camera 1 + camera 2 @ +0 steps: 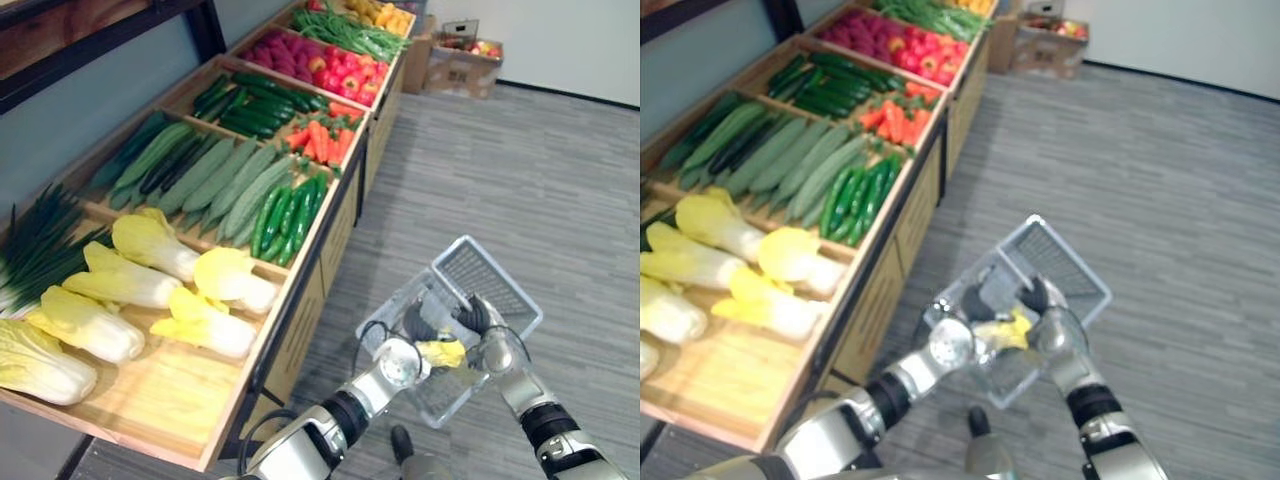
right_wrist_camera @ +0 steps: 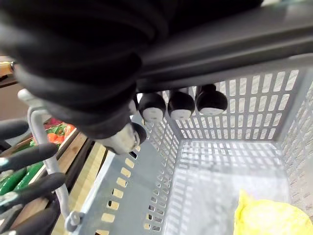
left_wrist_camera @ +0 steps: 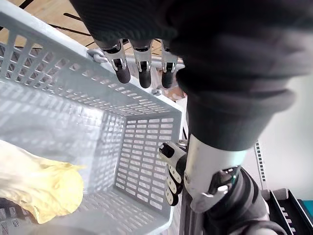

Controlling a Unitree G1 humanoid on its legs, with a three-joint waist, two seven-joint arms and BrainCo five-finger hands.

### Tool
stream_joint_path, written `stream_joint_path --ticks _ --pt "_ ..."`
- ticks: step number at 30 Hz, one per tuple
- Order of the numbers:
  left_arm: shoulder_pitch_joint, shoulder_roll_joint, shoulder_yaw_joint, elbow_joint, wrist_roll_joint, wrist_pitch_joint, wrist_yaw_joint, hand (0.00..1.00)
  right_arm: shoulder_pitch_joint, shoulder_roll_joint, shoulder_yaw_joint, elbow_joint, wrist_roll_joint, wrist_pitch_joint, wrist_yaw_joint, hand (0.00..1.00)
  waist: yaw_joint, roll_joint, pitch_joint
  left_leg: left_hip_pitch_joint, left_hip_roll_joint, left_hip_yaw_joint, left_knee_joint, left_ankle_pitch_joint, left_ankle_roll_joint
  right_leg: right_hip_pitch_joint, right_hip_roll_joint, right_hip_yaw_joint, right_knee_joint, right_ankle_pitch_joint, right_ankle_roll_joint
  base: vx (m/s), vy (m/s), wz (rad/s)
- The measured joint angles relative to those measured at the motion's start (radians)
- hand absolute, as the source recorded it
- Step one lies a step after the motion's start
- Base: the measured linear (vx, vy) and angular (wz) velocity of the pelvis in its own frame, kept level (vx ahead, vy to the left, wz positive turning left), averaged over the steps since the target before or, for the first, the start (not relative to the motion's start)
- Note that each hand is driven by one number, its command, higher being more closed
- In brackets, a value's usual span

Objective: Pick vegetable in the basket

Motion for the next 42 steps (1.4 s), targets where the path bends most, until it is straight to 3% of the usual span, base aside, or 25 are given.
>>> stream_joint_path --ticks 5,10,13,15,18,22,24,27,31,37,42 --pt "0.030 0.034 -0.060 -0.211 0.002 -0.014 -0.062 0.00 0.014 -0.006 -0.053 0.008 0.000 0.000 0.002 1.00 0.006 0.002 -0.001 0.000 -0.005 -0.035 -0.001 0.002 0.002 0.021 -0.008 -0.034 -0.001 -0.002 0.000 0.00 -0.002 0.21" --pt "0.171 0.149 -0.064 -0.591 -0.066 -0.106 -0.174 0.00 0.112 -0.041 -0.123 0.008 -0.002 -0.016 0.012 1.00 0.041 0.013 -0.008 -0.001 -0.008 -0.077 -0.001 0.003 0.004 0.046 -0.015 -0.071 -0.001 -0.012 0.001 -0.01 -0.003 0.23" --pt "0.318 0.259 0.025 -0.782 -0.164 -0.152 -0.216 0.00 0.214 -0.058 -0.173 0.008 -0.005 -0.020 0.023 1.00 0.056 0.033 -0.036 -0.002 -0.008 -0.101 -0.002 0.003 0.005 0.061 -0.017 -0.096 0.001 -0.025 0.003 0.01 -0.007 0.24" --pt "0.462 0.327 0.152 -0.896 -0.229 -0.165 -0.236 0.00 0.284 -0.066 -0.217 0.038 -0.016 -0.021 0.026 1.00 0.061 0.041 -0.048 -0.002 -0.007 -0.120 -0.002 0.004 0.005 0.074 -0.017 -0.118 0.001 -0.031 0.001 0.01 -0.008 0.27" --pt "0.605 0.366 0.323 -0.967 -0.274 -0.172 -0.242 0.00 0.346 -0.062 -0.261 0.098 -0.043 -0.020 0.038 1.00 0.066 0.040 -0.056 -0.003 -0.011 -0.143 -0.002 0.006 0.007 0.088 -0.021 -0.148 0.000 -0.036 -0.001 0.00 -0.003 0.24" --pt "0.694 0.369 0.489 -0.968 -0.212 -0.189 -0.182 0.00 0.408 -0.039 -0.321 0.152 -0.043 -0.020 0.041 1.00 0.087 0.038 -0.060 -0.005 -0.021 -0.165 -0.002 0.006 0.007 0.099 -0.032 -0.172 -0.003 -0.050 0.005 -0.02 0.008 0.18" --pt "0.739 0.368 0.562 -0.939 -0.104 -0.195 -0.132 0.00 0.425 -0.021 -0.362 0.165 -0.041 -0.022 0.038 1.00 0.088 0.036 -0.066 -0.014 -0.026 -0.180 -0.002 0.007 0.008 0.098 -0.037 -0.187 -0.004 -0.054 -0.001 -0.02 0.007 0.17" --pt "0.774 0.362 0.602 -0.867 -0.032 -0.189 -0.093 0.00 0.446 0.009 -0.381 0.167 -0.039 -0.028 0.017 1.00 0.097 0.037 -0.085 -0.022 -0.028 -0.192 -0.002 0.008 0.008 0.102 -0.037 -0.200 -0.017 -0.054 -0.001 -0.01 -0.001 0.14" --pt "0.798 0.337 0.612 -0.820 0.035 -0.179 -0.066 0.00 0.455 0.042 -0.407 0.195 -0.023 -0.046 -0.003 1.00 0.111 0.038 -0.090 -0.028 -0.036 -0.217 -0.002 0.008 0.009 0.115 -0.041 -0.224 -0.020 -0.058 0.001 0.01 -0.002 0.16" --pt "0.801 0.336 0.611 -0.819 0.044 -0.172 -0.067 0.00 0.451 0.078 -0.448 0.203 -0.021 -0.054 -0.031 1.00 0.119 0.026 -0.085 -0.029 -0.045 -0.218 0.007 0.005 0.015 0.114 -0.051 -0.228 -0.011 -0.056 0.007 0.03 -0.001 0.04" --pt "0.782 0.337 0.530 -0.821 0.053 -0.172 -0.066 0.00 0.451 0.099 -0.527 0.181 -0.020 -0.054 -0.061 1.00 0.122 0.009 -0.075 -0.122 -0.041 -0.198 0.214 -0.107 0.039 0.047 -0.081 -0.192 0.117 -0.075 0.025 0.00 0.034 -0.09"
